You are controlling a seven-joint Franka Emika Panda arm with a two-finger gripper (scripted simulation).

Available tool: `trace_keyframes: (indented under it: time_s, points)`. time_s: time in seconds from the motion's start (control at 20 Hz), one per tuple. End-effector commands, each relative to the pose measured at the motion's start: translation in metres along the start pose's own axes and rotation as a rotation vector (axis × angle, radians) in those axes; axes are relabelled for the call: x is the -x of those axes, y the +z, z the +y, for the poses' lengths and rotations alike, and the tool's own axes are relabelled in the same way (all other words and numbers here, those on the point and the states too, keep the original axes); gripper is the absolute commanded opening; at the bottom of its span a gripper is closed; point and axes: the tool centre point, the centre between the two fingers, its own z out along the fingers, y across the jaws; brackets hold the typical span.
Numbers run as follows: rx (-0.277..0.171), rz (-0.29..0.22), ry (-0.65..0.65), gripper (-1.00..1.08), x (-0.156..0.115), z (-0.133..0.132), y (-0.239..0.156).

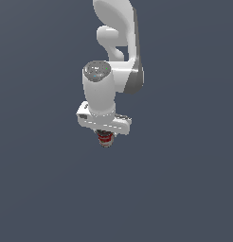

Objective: Pick up the object and move it to a goal position.

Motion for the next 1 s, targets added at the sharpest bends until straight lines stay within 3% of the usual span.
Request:
trace_keyframes:
  time_s: [0.0, 0.5, 0.95]
  points:
    - [-0.001, 0.005, 0.0, -1.0, 0.012, -0.003, -0.017]
    - [0.0, 0.005, 0.0, -1.0, 0.046, -0.013, -0.056]
    - [0.0, 0.005, 0.0, -1.0, 0.05, -0.015, -0.063]
